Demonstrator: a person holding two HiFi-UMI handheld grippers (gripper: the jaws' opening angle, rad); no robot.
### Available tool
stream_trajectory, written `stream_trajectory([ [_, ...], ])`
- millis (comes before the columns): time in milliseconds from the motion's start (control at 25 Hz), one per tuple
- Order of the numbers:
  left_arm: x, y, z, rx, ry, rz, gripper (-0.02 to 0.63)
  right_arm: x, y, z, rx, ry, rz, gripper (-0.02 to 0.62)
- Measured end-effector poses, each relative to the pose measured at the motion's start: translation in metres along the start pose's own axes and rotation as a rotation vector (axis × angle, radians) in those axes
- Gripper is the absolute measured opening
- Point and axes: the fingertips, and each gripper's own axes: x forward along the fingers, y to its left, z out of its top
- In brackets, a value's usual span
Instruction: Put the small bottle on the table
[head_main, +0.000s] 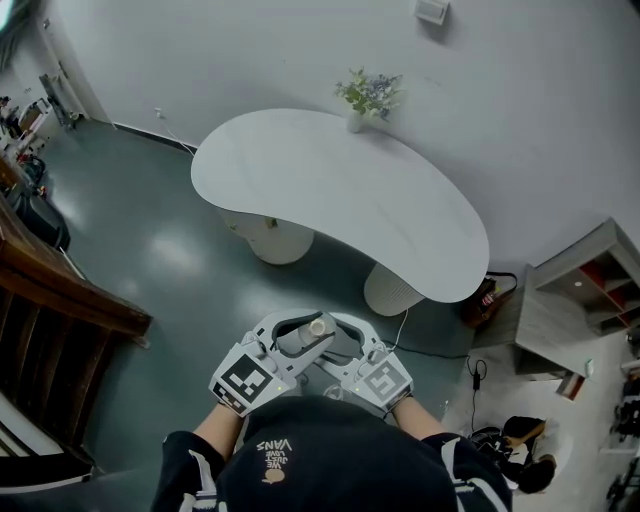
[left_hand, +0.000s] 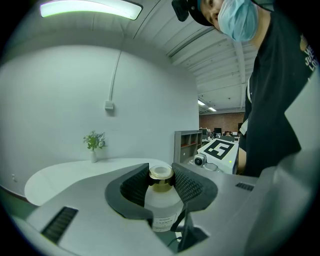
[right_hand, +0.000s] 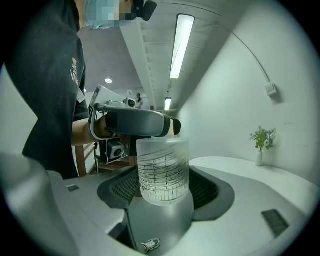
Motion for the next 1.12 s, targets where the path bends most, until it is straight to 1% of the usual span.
stream_trajectory([
  [200, -0.002, 0.046, -0.004, 0.008, 0.002, -0.036, 0.161, 0.040, -0.025, 0.001, 0.009, 0.013, -0.034, 0.275],
  [440, -0.015, 0.123, -0.005, 0.046, 0.013, -0.107, 0.161, 0.111, -0.062, 0.017, 0.021, -0.007, -0.104, 0.275],
  [680, -0.033, 0.193, -0.012, 0.052, 0.015, -0.177, 0.161, 0.180, -0.088, 0.024, 0.035, 0.001, -0.171, 0.275],
  [920, -0.039, 0.241, -0.017, 0.061, 0.014, -0.229, 0.161, 0.224, -0.112, 0.027, 0.060, 0.007, -0.226, 0.275],
  [1120, -0.021, 0.271, -0.017, 0.053, 0.004, -0.229, 0.161, 0.237, -0.143, 0.023, 0.055, 0.025, -0.224, 0.275],
])
